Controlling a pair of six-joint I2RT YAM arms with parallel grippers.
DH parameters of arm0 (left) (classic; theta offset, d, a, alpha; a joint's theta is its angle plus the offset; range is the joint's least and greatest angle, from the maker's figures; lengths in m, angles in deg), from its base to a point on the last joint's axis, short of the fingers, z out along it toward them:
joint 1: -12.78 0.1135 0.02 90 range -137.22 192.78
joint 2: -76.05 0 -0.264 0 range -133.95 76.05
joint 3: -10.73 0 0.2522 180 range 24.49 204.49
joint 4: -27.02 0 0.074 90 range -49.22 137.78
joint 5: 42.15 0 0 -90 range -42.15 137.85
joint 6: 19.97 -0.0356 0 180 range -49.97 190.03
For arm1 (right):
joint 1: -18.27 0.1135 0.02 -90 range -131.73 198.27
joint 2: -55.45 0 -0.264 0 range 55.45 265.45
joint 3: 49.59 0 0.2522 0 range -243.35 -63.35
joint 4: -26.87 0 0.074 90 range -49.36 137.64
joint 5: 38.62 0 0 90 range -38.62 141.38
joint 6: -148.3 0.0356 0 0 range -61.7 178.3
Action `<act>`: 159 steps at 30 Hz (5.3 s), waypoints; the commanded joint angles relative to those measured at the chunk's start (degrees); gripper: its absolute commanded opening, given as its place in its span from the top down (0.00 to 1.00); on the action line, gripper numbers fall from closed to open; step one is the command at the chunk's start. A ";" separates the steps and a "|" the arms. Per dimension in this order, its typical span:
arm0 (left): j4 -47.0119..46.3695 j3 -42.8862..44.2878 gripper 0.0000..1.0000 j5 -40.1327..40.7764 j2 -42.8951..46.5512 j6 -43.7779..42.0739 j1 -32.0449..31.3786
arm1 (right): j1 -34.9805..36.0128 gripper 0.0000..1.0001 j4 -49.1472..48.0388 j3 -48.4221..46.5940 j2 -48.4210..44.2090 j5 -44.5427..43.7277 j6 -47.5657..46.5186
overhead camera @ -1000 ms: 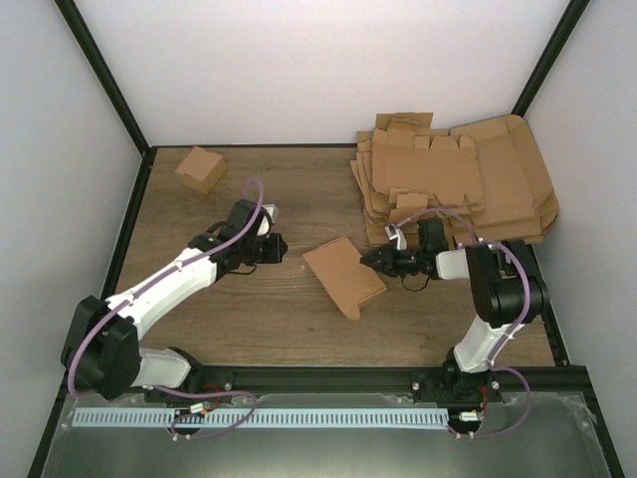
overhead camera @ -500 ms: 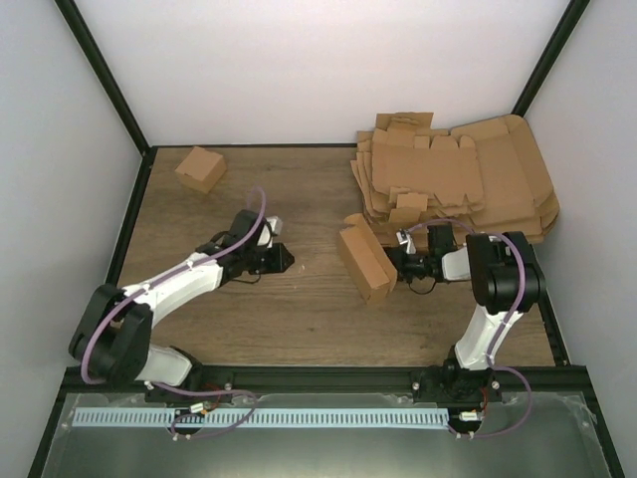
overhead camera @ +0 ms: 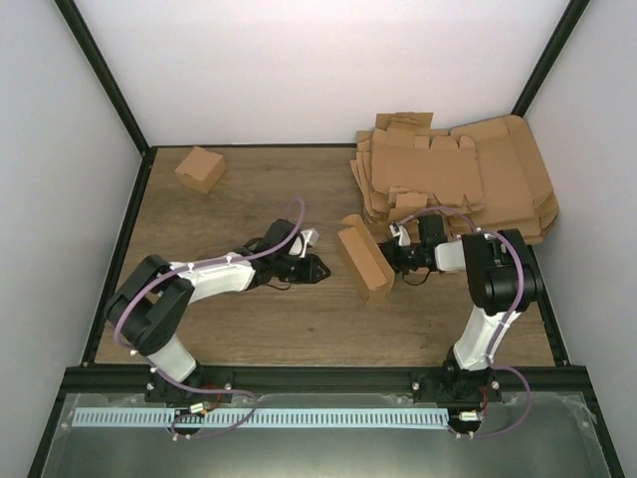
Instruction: Fold the paper box
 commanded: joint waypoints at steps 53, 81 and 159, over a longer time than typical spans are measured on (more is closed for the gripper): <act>29.53 23.92 0.43 6.94 3.91 -28.66 9.37 | 18.18 0.42 31.86 -20.98 -19.50 -38.26 -11.46; 33.48 28.28 0.86 4.08 -4.29 -37.47 6.38 | 34.04 0.00 48.66 -14.70 -36.67 -47.14 -6.49; 26.73 18.34 0.75 13.53 4.97 -13.00 2.60 | 2.36 0.35 -6.34 7.50 -25.62 -8.67 4.97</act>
